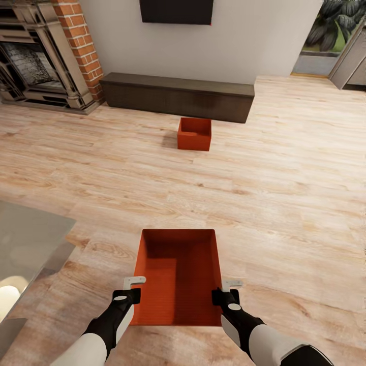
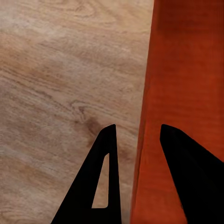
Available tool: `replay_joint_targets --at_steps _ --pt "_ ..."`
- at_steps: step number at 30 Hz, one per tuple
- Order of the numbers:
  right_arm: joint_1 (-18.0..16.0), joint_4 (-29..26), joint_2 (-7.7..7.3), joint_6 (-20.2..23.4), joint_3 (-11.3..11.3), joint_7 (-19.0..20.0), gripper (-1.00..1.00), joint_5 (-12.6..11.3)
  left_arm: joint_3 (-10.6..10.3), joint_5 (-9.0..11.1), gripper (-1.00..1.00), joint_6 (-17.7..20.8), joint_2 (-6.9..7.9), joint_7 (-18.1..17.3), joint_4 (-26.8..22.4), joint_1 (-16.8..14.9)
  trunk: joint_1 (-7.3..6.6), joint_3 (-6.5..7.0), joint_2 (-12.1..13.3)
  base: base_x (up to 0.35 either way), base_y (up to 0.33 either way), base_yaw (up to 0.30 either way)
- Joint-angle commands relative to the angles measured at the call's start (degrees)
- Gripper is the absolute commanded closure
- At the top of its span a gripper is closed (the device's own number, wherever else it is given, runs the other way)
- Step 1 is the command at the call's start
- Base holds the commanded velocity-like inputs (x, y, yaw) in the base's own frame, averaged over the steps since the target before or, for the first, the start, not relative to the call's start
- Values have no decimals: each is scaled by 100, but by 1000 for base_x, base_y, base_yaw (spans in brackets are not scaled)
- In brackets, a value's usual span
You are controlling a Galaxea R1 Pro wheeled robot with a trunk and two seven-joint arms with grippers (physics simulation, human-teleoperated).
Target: Move the two storage containers from the living room to the garage. In the garage, place one container on the floor and stack the other container on top of it (either order is fine).
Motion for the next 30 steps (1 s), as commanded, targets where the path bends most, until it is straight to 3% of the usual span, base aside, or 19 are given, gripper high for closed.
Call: replay_joint_targets --at_steps 1,30 --pt "-4 19 -6 -44 47 -33 100 -105 54 -115 100 43 -2 18 -21 -1 -23 24 40 0 0 -73" --pt "-4 19 -29 -71 33 -33 100 -121 59 -116 100 43 -2 28 -21 -1 -660 789 1203 0 0 -71"
